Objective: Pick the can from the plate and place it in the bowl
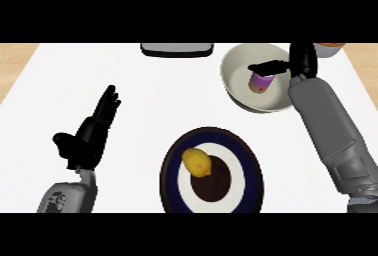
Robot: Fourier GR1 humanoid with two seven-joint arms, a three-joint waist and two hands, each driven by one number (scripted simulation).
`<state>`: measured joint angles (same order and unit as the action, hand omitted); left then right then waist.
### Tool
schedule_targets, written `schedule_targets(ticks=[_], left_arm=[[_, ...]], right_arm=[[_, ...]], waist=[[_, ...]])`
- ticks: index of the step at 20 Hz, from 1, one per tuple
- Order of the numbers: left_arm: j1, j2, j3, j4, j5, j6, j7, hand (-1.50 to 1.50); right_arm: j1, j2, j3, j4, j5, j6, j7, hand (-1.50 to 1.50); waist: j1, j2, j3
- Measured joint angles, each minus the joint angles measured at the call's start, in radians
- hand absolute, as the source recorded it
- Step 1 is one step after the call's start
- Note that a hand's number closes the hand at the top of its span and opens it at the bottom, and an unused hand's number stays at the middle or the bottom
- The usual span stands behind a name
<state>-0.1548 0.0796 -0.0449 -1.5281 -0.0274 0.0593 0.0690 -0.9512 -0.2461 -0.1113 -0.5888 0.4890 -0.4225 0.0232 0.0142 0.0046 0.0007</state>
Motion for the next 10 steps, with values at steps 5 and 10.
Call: schedule_targets(ticks=[5, 10], left_arm=[[0.005, -0.003, 0.005, 0.012, -0.007, 0.004, -0.009, 0.00], [0.010, 0.000, 0.013, -0.010, -0.002, 0.002, 0.015, 0.00]], right_arm=[[0.027, 0.008, -0.050, -0.091, -0.061, -0.032, -0.027, -1.50], [0.114, -0.011, -0.088, -0.242, -0.147, 0.037, 0.011, -1.50]], waist=[[-0.010, -0.004, -0.001], [-0.019, -0.008, -0.001]])
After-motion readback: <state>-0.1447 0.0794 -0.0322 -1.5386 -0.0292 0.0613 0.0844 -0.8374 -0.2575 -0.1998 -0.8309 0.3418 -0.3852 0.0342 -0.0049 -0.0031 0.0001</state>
